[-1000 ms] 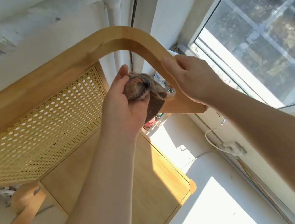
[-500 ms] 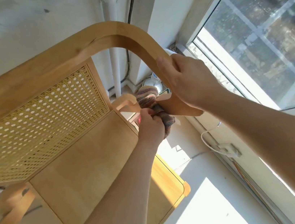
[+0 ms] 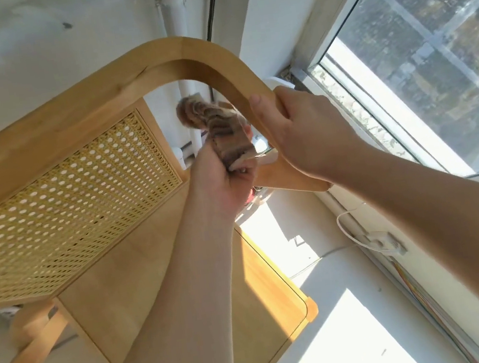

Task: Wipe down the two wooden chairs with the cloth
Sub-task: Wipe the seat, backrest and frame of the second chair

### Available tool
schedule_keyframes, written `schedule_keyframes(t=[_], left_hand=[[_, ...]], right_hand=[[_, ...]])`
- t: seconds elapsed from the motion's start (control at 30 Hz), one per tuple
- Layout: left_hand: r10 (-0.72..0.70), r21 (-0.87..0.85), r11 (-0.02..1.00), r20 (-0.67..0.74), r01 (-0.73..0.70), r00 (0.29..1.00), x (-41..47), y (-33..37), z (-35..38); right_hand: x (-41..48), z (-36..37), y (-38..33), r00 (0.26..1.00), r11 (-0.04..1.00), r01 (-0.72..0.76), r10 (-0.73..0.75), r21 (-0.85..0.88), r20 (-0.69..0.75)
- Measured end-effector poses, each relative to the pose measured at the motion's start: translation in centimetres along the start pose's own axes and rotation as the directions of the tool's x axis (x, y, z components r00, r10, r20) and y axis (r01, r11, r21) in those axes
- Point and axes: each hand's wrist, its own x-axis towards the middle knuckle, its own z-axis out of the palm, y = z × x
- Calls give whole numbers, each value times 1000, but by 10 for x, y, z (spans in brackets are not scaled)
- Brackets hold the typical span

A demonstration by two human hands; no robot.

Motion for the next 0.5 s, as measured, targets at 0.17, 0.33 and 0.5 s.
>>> schedule_keyframes(t=[0.17,0.33,0.5], left_hand=[[186,895,406,-276,182,943,-12,-45,-24],[356,986,-166,35,27,934,5,-44,-38],[398,896,348,126,-276,909,-3,-40,-22]], right_hand=[[1,1,-1,1000,1000,-6,6,-4,-3],[4,-1,-1,994,989,-78,67,124,85],[9,-7,-2,963,949,-208,156,236,222]])
